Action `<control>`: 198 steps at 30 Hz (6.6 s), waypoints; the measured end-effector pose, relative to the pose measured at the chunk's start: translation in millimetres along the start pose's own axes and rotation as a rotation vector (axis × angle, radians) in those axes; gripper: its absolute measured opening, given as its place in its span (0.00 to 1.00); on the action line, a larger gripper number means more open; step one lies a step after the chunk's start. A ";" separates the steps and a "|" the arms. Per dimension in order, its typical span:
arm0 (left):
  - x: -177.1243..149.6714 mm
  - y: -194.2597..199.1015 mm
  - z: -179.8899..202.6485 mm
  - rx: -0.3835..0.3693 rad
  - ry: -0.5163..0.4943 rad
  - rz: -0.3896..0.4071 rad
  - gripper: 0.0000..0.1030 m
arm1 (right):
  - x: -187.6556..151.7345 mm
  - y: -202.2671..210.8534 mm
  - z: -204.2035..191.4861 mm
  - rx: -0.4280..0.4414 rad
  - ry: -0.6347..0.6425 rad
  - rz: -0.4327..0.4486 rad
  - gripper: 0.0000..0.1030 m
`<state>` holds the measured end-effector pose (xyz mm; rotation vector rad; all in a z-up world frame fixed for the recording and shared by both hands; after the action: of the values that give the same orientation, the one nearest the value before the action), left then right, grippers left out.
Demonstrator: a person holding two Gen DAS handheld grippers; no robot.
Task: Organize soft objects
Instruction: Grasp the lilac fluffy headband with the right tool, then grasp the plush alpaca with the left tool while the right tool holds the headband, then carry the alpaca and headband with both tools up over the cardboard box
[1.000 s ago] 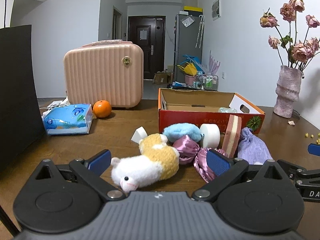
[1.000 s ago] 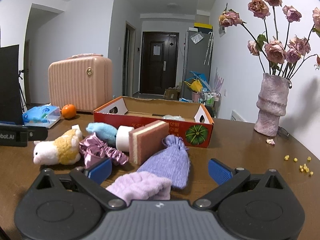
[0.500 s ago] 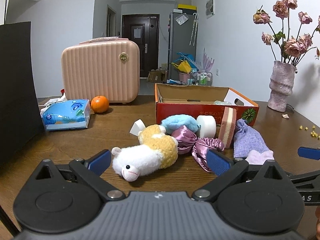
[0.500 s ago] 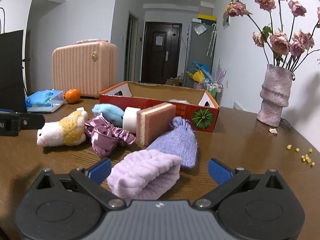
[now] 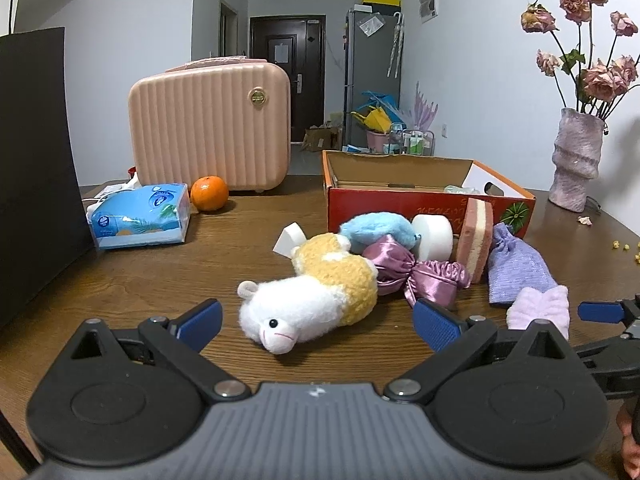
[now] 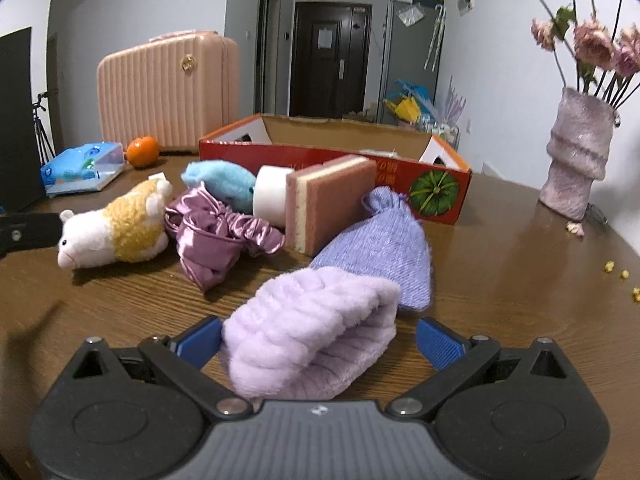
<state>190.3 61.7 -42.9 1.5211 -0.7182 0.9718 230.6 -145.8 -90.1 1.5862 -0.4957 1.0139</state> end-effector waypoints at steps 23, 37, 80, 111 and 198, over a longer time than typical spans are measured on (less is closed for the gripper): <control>-4.4 -7.6 1.8 -0.011 -0.007 -0.035 1.00 | -2.5 -21.5 0.1 0.096 -0.034 -0.066 0.46; -2.9 -13.1 -0.7 -0.004 0.012 -0.058 1.00 | 2.3 12.8 -1.8 0.086 -0.004 0.071 0.32; 6.1 -131.1 20.4 -0.039 -0.185 -0.174 0.97 | 9.9 13.7 49.7 -0.042 -0.151 0.117 0.33; 5.1 -70.5 1.7 0.005 -0.071 -0.062 0.69 | 10.7 29.6 47.9 -0.002 -0.147 0.164 0.34; 128.4 -110.6 59.1 -0.034 0.110 0.207 0.69 | 123.1 -49.1 65.4 -0.020 -0.047 0.394 0.34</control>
<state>357.3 32.4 15.8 1.3715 -0.8200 1.1826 357.3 -168.8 -17.7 1.5289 -0.8715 1.2608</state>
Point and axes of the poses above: each gripper's, at about its wrist camera, not at the fingertips, and y roughly against the way its jaws point, z to its right, x to its top, the point moved 3 cm from there along -y, roughly the way its jaws point, and after that the axes turned 4 degrees about x, right-handed, at the moved point
